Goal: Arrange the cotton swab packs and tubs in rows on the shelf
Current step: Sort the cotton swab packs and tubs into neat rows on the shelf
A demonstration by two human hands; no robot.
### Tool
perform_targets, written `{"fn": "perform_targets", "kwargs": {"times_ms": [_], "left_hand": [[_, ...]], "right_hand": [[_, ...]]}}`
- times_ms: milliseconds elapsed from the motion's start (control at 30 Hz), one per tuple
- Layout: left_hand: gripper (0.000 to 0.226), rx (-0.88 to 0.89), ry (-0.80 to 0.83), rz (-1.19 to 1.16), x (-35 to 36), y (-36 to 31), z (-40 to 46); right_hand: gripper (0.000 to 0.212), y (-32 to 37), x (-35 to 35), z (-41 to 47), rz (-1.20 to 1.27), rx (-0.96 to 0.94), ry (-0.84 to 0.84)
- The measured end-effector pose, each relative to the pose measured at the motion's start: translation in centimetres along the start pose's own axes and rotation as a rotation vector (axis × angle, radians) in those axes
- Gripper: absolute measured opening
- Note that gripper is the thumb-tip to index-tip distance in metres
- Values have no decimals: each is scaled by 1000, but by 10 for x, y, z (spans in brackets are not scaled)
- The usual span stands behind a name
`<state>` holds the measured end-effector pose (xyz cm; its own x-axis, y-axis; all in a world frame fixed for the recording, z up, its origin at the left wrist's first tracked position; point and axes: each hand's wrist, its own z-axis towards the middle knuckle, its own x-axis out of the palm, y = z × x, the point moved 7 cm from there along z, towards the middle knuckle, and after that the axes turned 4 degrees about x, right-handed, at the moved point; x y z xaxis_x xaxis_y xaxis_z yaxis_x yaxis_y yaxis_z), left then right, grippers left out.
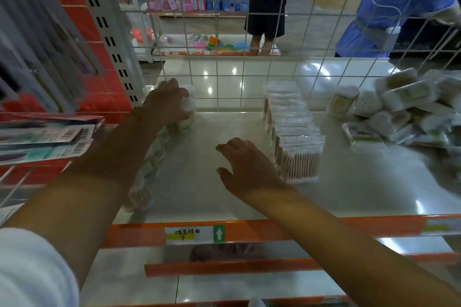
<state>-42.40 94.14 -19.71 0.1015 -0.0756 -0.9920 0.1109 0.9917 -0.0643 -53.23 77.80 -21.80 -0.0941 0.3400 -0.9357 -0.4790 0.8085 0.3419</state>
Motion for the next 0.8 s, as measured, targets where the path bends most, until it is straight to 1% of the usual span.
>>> {"fn": "perform_targets", "kwargs": {"times_ms": [133, 267, 300, 433, 700, 800], "left_hand": [[55, 6, 12, -6, 2, 5, 0], [69, -10, 39, -132, 1, 8, -2], [66, -17, 58, -129, 1, 9, -2], [39, -21, 61, -117, -6, 8, -5], [31, -39, 90, -86, -2, 14, -4], [36, -6, 94, -44, -5, 10, -4]], "right_hand": [[42, 5, 4, 1, -5, -7, 11], [45, 9, 7, 2, -11, -22, 24], [45, 9, 8, 2, -13, -24, 25], [46, 13, 11, 3, -21, -32, 31], [45, 15, 18, 3, -29, -38, 44], [45, 13, 18, 2, -27, -38, 38]]}}
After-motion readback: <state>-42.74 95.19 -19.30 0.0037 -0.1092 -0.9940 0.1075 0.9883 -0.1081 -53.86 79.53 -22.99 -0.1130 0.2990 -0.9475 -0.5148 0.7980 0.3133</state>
